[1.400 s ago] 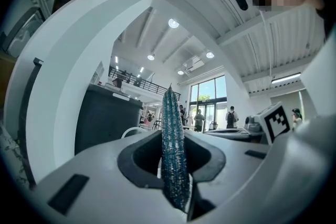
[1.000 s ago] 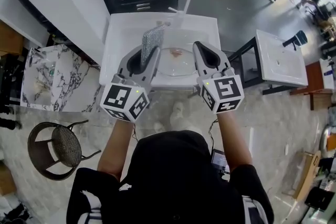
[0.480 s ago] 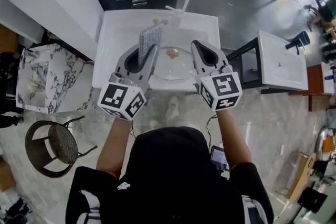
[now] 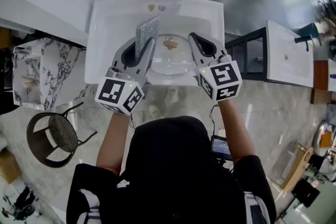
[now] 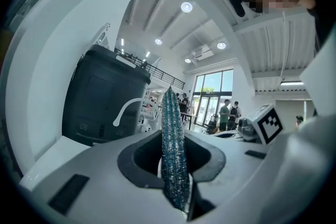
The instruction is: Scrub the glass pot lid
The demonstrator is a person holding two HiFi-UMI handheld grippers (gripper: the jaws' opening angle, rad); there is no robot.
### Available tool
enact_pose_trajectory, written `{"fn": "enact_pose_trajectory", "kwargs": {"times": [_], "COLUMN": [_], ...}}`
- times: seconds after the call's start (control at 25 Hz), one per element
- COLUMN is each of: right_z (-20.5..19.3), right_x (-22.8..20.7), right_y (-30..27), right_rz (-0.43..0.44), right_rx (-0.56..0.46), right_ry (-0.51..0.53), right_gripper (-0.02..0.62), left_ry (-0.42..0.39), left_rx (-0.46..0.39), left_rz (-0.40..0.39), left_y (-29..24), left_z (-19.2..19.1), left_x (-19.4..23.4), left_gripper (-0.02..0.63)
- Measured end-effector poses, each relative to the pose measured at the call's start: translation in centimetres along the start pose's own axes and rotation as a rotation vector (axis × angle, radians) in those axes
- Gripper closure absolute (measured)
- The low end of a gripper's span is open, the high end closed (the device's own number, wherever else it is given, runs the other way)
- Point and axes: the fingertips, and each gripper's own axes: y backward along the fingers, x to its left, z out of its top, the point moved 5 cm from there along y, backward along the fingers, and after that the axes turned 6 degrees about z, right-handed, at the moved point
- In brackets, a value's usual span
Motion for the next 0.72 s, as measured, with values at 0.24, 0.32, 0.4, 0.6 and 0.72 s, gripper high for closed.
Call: {"fn": "enact_pose_trajectory", "kwargs": {"times": [0.24,0.32,0.4,0.6,0.72], "right_z": [-4.2,-5.2,-6.1,-8.3,-10.3], "right_x": [-1.1,-1.6,-1.7,-1.7,-1.5], "right_y": [-2.5,-3.3,-3.8,-4.6,-5.0], "right_rz": [0.044,0.057,0.071,0.098,0.121], "right_rx": [0.097,0.117,0.132,0.186,0.24], "right_ry": [-0.03,-0.036,-0.042,-0.061,-0.073], "right_gripper": [0.595,0.595,0.595,0.595,0.595], "left_ry": [0.043,0.047,0.047,0.058,0.075], "left_rx": [0.064,0.086,0.114,0.189,0.22], "left_rz": [0.024,0.028,0.031,0.031,0.027], "left_y": [-0.8,-1.4,-1.9,-2.5,-2.6], "left_z": [-3.1,-4.2,-5.4,-8.4,-9.7], "left_x": [1.5,1.8,2.1,2.5,2.7], "left_gripper": [0.531,0.531,0.531,0.531,0.531]}}
